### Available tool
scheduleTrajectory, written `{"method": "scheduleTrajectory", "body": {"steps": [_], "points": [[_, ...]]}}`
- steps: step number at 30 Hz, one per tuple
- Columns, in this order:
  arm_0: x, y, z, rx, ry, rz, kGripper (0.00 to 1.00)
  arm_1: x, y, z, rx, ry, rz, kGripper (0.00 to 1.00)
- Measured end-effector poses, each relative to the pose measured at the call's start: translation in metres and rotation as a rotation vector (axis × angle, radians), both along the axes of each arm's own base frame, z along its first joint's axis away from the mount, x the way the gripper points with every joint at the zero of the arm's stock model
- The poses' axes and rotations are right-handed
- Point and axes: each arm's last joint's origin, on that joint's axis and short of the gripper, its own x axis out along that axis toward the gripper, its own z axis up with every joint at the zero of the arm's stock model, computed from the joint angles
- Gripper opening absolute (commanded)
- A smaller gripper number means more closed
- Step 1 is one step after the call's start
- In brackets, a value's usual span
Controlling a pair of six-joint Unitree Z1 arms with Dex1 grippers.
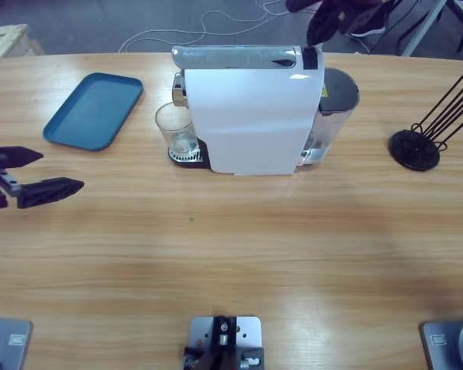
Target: Pour coffee
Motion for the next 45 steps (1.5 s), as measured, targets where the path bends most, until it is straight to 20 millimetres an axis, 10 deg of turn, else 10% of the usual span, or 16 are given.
{"method": "scheduleTrajectory", "body": {"steps": [6,7,8,9,21,30,31,33,34,39,45], "points": [[0.000,0.000,0.000,0.000,0.000,0.000,0.996,-0.001,-0.001,-0.004,0.010,-0.003,-0.012,0.000],[0.000,0.000,0.000,0.000,0.000,0.000,1.000,-0.001,-0.001,-0.004,0.012,-0.005,-0.013,0.356],[0.000,0.000,0.000,0.000,0.000,0.000,1.000,-0.001,-0.001,-0.003,0.015,-0.008,-0.015,0.978],[0.000,0.000,0.000,0.000,0.000,0.000,1.000,-0.002,-0.001,-0.002,0.019,-0.010,-0.016,1.000],[0.000,0.000,0.001,-0.005,-0.006,0.000,1.000,-0.067,-0.044,0.081,0.196,-0.088,0.040,1.000],[0.001,-0.001,0.002,-0.018,-0.019,-0.001,0.987,-0.109,-0.075,0.084,0.224,-0.053,0.047,0.999],[0.001,-0.001,0.002,-0.018,-0.019,-0.001,0.987,-0.113,-0.077,0.083,0.222,-0.047,0.043,0.906],[0.002,-0.002,0.001,-0.013,-0.013,-0.001,0.987,-0.120,-0.083,0.082,0.222,-0.042,0.037,0.159],[0.003,-0.003,0.000,-0.010,-0.009,-0.001,0.987,-0.122,-0.085,0.082,0.224,-0.041,0.033,0.000],[0.005,-0.005,-0.003,0.001,0.004,-0.002,0.982,-0.120,-0.083,0.084,0.218,-0.041,0.044,0.000],[0.006,-0.005,-0.004,0.005,0.009,-0.002,0.977,-0.068,-0.042,0.059,0.112,0.013,0.088,0.000]]}}
